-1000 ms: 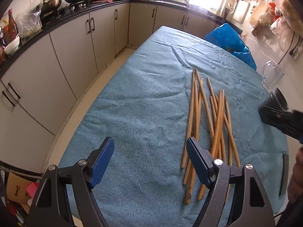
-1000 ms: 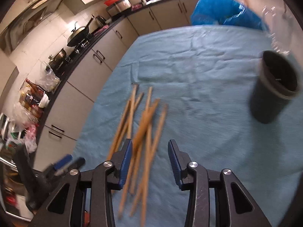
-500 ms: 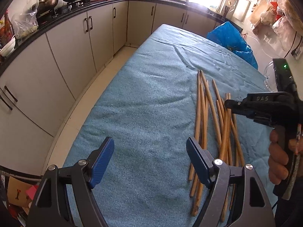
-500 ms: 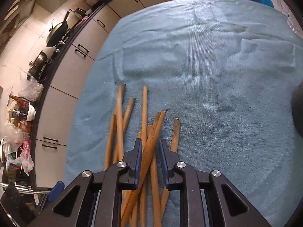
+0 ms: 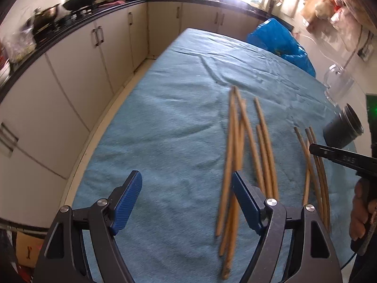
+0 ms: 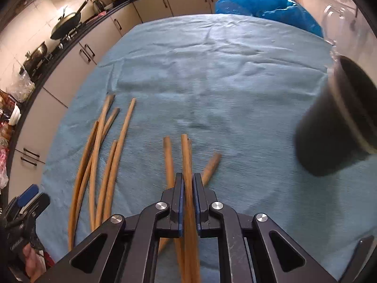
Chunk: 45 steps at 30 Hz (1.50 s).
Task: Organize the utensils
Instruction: 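Grasp a wooden chopstick with the right gripper while the left gripper grasps another, then lift the held chopsticks with both grippers and carry them toward the black cup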
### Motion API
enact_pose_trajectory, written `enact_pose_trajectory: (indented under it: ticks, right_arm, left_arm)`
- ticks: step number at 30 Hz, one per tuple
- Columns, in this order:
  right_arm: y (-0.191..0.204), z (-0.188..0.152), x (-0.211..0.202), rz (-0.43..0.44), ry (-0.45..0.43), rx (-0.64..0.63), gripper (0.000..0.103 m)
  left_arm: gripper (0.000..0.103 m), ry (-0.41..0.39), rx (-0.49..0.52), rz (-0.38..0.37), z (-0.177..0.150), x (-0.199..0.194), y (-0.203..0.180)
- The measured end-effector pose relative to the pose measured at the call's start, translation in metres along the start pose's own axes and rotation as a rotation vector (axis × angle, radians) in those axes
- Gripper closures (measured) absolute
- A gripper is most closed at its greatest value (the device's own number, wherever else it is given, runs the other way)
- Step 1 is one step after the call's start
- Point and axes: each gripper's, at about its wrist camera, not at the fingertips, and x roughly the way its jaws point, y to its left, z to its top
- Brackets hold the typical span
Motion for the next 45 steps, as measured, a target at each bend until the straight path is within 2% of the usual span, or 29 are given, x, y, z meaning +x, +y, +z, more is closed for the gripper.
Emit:
enact_pose_trajectory:
  ticks: [4, 11, 12, 13, 15, 20, 24, 26, 28, 30, 34, 40, 45]
  right_arm:
    - [-0.011, -0.004, -0.018, 0.044, -0.032, 0.020, 0.095]
    - [-0.014, -0.009, -0.036, 0.092, -0.087, 0.041, 0.095]
    - [-0.016, -0.009, -0.037, 0.092, -0.092, 0.049, 0.095]
    - [-0.017, -0.009, -0.037, 0.105, -0.091, 0.062, 0.095]
    - [-0.020, -0.009, -0.037, 0.116, -0.087, 0.076, 0.095]
    - [-0.022, -0.008, -0.038, 0.116, -0.088, 0.079, 0.095]
    - [-0.022, -0.008, -0.038, 0.125, -0.091, 0.073, 0.095]
    - [-0.023, -0.009, -0.038, 0.129, -0.093, 0.069, 0.095]
    - [-0.022, -0.009, -0.039, 0.137, -0.092, 0.066, 0.095]
    - [-0.023, -0.010, -0.039, 0.141, -0.095, 0.066, 0.095]
    - [-0.024, -0.009, -0.039, 0.148, -0.096, 0.065, 0.095]
    - [-0.026, -0.011, -0.042, 0.161, -0.106, 0.069, 0.095]
    - [-0.025, -0.013, -0.057, 0.169, -0.146, 0.053, 0.095]
  left_arm:
    - [0.025, 0.043, 0.027, -0.062, 0.022, 0.012, -0.014]
    - [0.026, 0.131, -0.002, -0.109, 0.067, 0.046, -0.029]
    - [0.034, 0.142, 0.000, -0.108, 0.071, 0.050, -0.031]
    - [0.049, 0.157, -0.005, -0.095, 0.074, 0.055, -0.035]
    - [0.059, 0.182, -0.005, -0.111, 0.080, 0.063, -0.042]
    - [0.060, 0.191, 0.031, -0.105, 0.100, 0.078, -0.062]
    - [0.077, 0.215, 0.057, -0.083, 0.111, 0.091, -0.072]
    - [0.078, 0.224, 0.064, -0.068, 0.115, 0.099, -0.076]
    - [0.085, 0.238, 0.065, -0.054, 0.117, 0.107, -0.078]
    - [0.085, 0.251, 0.064, -0.053, 0.118, 0.115, -0.080]
    - [0.095, 0.258, 0.072, -0.041, 0.117, 0.120, -0.082]
    - [0.096, 0.239, 0.062, -0.042, 0.117, 0.116, -0.081]
    - [0.096, 0.181, 0.046, -0.079, 0.113, 0.084, -0.076]
